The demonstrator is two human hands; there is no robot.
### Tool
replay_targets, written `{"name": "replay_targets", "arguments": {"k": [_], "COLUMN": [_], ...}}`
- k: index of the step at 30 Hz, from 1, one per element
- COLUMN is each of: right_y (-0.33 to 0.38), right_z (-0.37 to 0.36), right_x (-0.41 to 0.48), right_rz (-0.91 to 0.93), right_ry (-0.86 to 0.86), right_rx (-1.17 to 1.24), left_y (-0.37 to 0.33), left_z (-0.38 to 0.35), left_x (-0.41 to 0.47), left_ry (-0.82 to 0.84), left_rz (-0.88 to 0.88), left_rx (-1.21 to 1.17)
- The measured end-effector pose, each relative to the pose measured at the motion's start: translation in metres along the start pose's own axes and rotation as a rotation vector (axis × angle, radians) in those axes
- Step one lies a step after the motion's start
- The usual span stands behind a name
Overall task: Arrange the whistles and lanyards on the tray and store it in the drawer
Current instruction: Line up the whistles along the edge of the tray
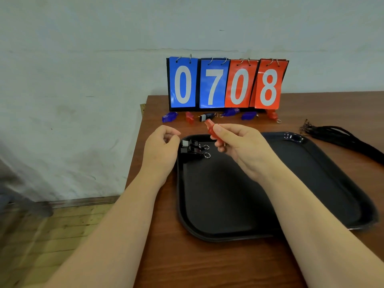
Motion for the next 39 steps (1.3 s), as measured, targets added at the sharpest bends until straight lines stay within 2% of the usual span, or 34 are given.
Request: {"name": "replay_targets", "arguments": {"k": [5,9,14,17,20,24,26,31,39], "right_y": [0.001,0.002,0.000,0.000,0.001,-0.003,-0.004,-0.007,-0.009], "right_z": [0.000,-0.002,-0.007,-0.009,-0.015,-0.021,-0.022,-0.025,-0.029], "right_x": [-0.004,-0.004,-0.006,-0.009,-0.013,-0.012,-0.011,-0.005,-0.005], "right_rz": [-0.057,-0.086,-0.096,-0.059,0.022,0.137,0.201,0.302,0.367], "right_ry": [0.079,0.102,0.215,0.257,0.309,0.258,0.251,0.207,0.181], "right_rx": [0.192,0.261,0.275,0.123,-0.169,-0.607,-0.734,-0.834,-0.854], "left_y": [0.000,0.000,0.000,0.000,-0.001,-0.001,-0.001,-0.001,-0.001], "left_z": [0.000,0.000,0.000,0.000,0.001,0.001,0.001,0.000,0.001], "left_x": [0.001,0.000,0.000,0.000,-0.001,-0.001,-0.001,-0.001,-0.001], "left_ry": [0.006,0.007,0.011,0.005,0.006,0.008,0.008,0.010,0.011], "left_rz": [-0.006,-0.013,-0.013,-0.016,-0.025,-0.028,-0.029,-0.025,-0.030], "left_rx": [0.002,-0.002,-0.011,-0.002,0.011,0.012,0.011,0.003,0.007]}}
Point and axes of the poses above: each hand's wrist, its own x-axis towards the middle knuckle, its own z-axis out of the back of the hand, y = z × x, the point moved 4 cm from there along x, towards the middle knuckle, and after that the axes turned 8 degrees about -x, right-handed, at the moved point
